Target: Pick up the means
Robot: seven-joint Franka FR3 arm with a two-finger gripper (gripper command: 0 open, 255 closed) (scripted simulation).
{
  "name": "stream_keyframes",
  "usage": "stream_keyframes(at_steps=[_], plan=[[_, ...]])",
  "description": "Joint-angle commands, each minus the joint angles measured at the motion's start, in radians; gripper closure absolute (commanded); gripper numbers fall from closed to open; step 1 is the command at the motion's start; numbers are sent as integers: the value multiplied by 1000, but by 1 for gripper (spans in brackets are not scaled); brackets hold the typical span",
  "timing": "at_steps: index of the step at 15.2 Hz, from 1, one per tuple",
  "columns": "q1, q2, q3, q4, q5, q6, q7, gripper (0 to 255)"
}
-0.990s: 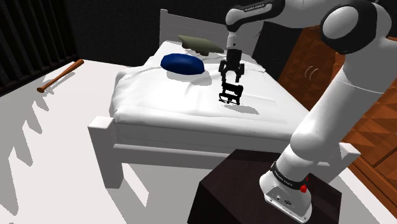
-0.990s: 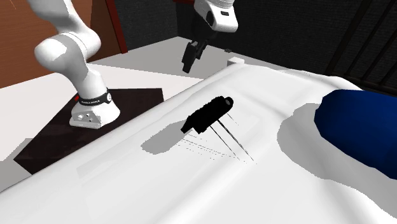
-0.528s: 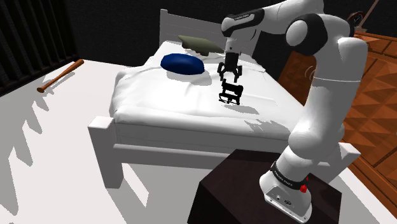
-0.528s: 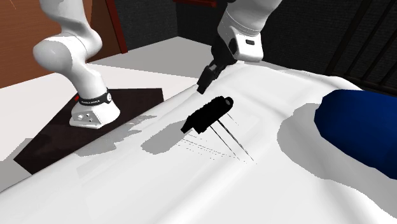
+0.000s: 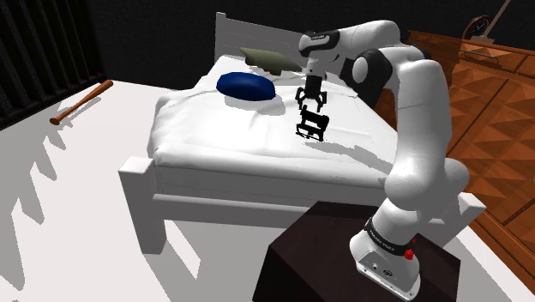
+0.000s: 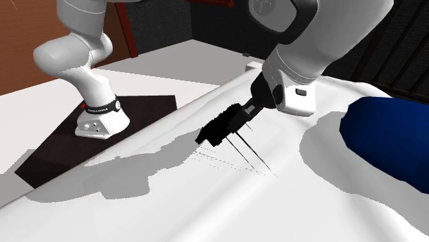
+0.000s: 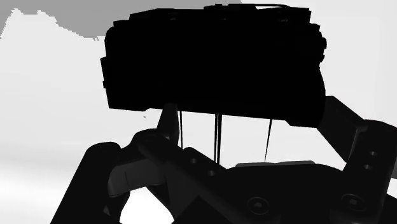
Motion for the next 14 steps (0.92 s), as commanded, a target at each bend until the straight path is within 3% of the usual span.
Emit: stream_keyframes(at_steps=[1,3,4,13,14], plan=[[-43,102,-4,136,22,-48,21,0],[-96,219,-2,310,44,-114,48,0],[-106,239,0,342,47,-127,54,0],[-90,245,-3,247,48,-30,39,0],[-93,246,-4,249,47,-31,35,255]])
